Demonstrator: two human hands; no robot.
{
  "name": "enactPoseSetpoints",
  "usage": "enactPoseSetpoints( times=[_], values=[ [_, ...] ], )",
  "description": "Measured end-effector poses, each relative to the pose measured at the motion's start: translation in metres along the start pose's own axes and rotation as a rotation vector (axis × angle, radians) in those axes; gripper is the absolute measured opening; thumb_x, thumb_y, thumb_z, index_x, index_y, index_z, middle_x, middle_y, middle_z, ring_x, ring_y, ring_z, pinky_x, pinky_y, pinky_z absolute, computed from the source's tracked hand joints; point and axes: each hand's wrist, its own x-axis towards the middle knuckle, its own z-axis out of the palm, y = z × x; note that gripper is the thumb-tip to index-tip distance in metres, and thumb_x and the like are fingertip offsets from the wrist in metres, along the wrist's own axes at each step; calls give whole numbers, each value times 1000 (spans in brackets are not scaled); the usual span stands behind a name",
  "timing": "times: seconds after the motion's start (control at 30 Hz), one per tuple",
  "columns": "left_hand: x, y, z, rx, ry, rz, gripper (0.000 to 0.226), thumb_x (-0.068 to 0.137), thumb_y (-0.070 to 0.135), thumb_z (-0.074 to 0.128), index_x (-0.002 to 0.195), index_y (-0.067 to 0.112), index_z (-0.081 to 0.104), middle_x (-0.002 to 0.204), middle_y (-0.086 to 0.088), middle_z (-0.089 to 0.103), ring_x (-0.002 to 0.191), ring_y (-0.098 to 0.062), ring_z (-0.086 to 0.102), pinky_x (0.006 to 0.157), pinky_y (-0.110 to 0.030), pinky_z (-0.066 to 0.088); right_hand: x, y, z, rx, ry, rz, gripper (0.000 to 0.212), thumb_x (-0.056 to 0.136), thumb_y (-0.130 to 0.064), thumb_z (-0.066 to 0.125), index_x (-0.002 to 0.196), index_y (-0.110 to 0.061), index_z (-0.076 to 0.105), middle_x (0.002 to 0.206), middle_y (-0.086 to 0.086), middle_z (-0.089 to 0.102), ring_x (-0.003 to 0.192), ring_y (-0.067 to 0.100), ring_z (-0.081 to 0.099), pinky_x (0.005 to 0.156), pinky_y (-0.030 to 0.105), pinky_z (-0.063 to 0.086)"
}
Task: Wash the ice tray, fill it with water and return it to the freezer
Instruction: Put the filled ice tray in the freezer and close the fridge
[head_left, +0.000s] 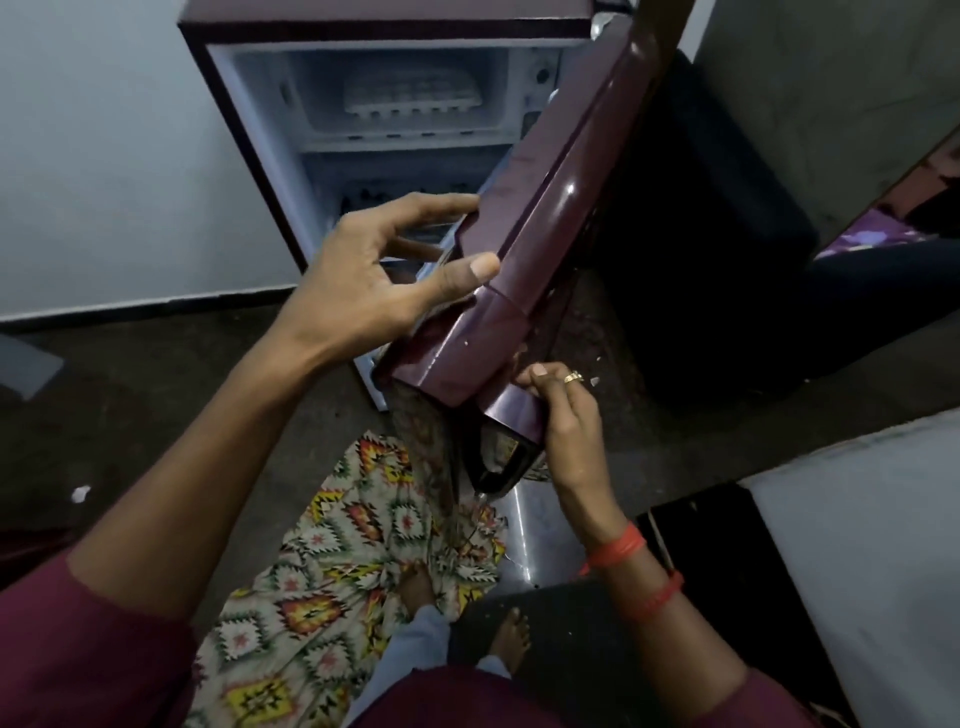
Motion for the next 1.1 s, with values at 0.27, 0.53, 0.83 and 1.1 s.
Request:
enactPoseSetpoints(
  times=[0.27, 0.53, 0.83, 1.1],
  values=[
    [-7, -26, -61, 65, 38, -49, 71, 67, 46, 87, 132, 28, 62, 123, 13, 67, 103, 1, 66, 81, -20, 58, 12, -13, 70, -138, -91, -50, 46, 99, -49, 51, 58, -31, 44, 56, -13, 39, 59, 3, 38, 59, 32, 36],
    [9, -65, -109, 64, 235, -122, 56, 64, 47, 89, 114, 28, 73, 110, 9, 74, 98, -10, 72, 85, -42, 61, 36, -18, 124, -140, -226, -64, 39, 91, -59, 57, 93, -22, 69, 89, 1, 74, 86, 18, 69, 81, 45, 55],
    [58, -122, -173, 186, 558, -160, 51, 66, 63, 83, 100, 24, 78, 97, 5, 76, 87, -10, 71, 76, -35, 62, 103, -34, 205, -173, -382, -47, 27, 92, -41, 70, 111, -22, 71, 90, -6, 77, 92, 4, 72, 77, 20, 55],
    [88, -149, -163, 355, 831, -84, 58, 69, 73, 73, 96, 22, 76, 102, 3, 69, 80, -12, 63, 66, -14, 46, 132, -35, 232, -120, -404, -67, 32, 93, -23, 70, 122, -9, 67, 106, -2, 74, 95, -9, 67, 85, 10, 51]
  ],
)
